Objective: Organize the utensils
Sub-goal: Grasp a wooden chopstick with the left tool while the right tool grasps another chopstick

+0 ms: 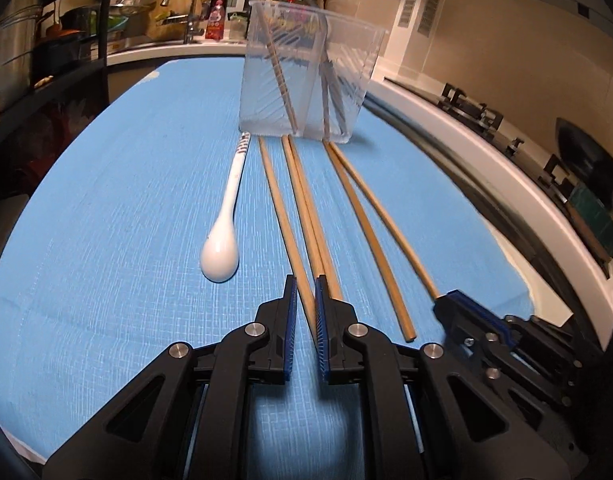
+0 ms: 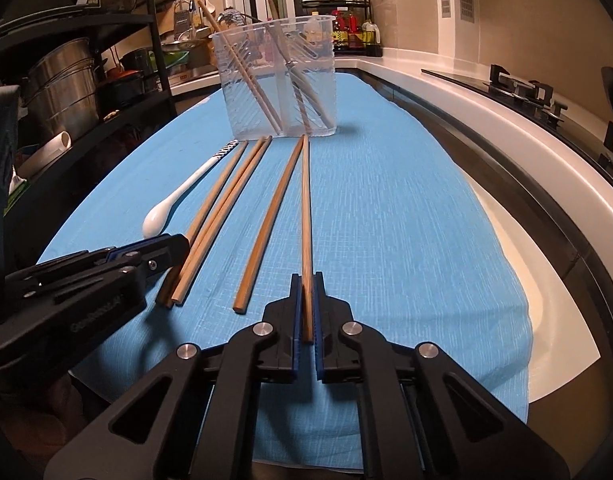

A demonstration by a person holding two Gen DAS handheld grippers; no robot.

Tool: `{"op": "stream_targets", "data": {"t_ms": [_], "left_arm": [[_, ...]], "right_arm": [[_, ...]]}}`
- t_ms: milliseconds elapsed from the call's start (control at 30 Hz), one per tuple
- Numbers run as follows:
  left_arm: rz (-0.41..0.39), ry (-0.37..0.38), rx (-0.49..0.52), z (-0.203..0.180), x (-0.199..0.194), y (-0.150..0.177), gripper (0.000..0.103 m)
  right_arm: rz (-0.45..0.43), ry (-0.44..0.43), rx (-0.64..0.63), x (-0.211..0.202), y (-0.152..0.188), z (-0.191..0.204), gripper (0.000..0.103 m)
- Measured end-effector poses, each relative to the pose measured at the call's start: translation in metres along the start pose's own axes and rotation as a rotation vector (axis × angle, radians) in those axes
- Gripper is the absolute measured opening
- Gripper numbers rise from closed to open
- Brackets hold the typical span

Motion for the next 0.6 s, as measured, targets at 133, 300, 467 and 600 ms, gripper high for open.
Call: {"op": "stream_targets", "data": {"t_ms": [133,300,467,600], "left_arm": [[-0.004,-0.055,0.079,-0.009,-0.001,0.003,0.010],[-0.032,-0.085,0.105,-0.001,-0.012,0.009,0.008],[-0.093,-0.093,0.081,0.022,-0.027,0.022,0.008],[-0.111,-0.103,0.081,0.022,-0.028,0.022,0.008]], "right_arm": [[0.000,0.016,0.004,-0.003,0.002,-0.003,0.005],[0.002,0.042,0.003,-0.008,0.004,-0.005,0.005],[-0.014,0.079,0.015,-0.014,0.010,-0.009,0.007],[-0.024,0.089,0.022,-0.013,0.009,-0.011,0.008]]}}
Point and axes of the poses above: each gripper's, at about its wrist camera, not at the fingertips, and x roughly the way its jaws point, z to its left, y to its underside, the point moved 6 cm from there along x, roughly the way its jaws point, and after that the axes turned 8 degrees about -y, right-handed, at the moved point
